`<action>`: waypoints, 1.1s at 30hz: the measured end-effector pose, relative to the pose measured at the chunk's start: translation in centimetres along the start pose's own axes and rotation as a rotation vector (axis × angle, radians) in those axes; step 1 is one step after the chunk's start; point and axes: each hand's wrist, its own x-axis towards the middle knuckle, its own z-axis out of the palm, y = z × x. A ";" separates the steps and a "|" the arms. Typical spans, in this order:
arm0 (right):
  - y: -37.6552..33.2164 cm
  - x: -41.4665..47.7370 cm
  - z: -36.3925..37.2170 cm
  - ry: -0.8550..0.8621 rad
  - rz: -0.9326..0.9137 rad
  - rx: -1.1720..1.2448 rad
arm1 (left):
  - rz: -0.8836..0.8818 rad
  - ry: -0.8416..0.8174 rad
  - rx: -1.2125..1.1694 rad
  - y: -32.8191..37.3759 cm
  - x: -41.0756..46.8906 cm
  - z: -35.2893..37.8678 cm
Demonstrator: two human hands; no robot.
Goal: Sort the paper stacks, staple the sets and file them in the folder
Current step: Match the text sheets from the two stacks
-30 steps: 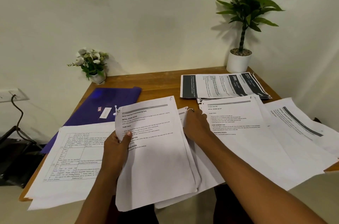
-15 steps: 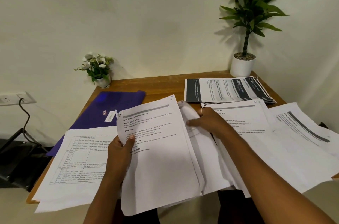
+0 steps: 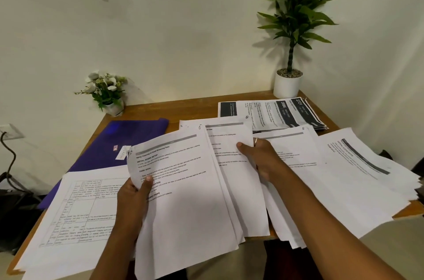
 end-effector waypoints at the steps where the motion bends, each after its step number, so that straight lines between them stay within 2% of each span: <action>1: -0.2 -0.1 0.0 -0.004 -0.006 0.014 | 0.006 -0.002 -0.006 0.0 0.0 0.0; 6: -0.6 -0.3 0.1 -0.061 -0.032 0.058 | 0.000 0.001 -0.008 0.1 0.0 0.1; 11: -0.6 -0.8 0.3 -0.190 0.013 0.137 | -0.054 -0.010 -0.039 0.5 -0.4 0.0; 18: -1.3 -2.3 3.3 -0.289 0.087 -0.086 | -0.124 -0.043 -0.112 2.0 -1.5 -0.1; 21: -1.4 -2.5 4.2 -0.276 0.079 -0.159 | -0.122 -0.053 -0.114 2.4 -1.6 0.1; 25: -2.4 -2.7 4.1 -0.307 0.050 -0.010 | -0.153 -0.065 -0.117 3.1 -1.3 0.4; 29: -2.0 -2.9 2.6 -0.387 0.129 0.030 | -0.180 -0.125 -0.124 5.2 -0.2 1.0; 33: -2.1 -3.1 0.9 -0.289 0.134 0.064 | -0.148 -0.179 -0.136 7.5 0.6 2.8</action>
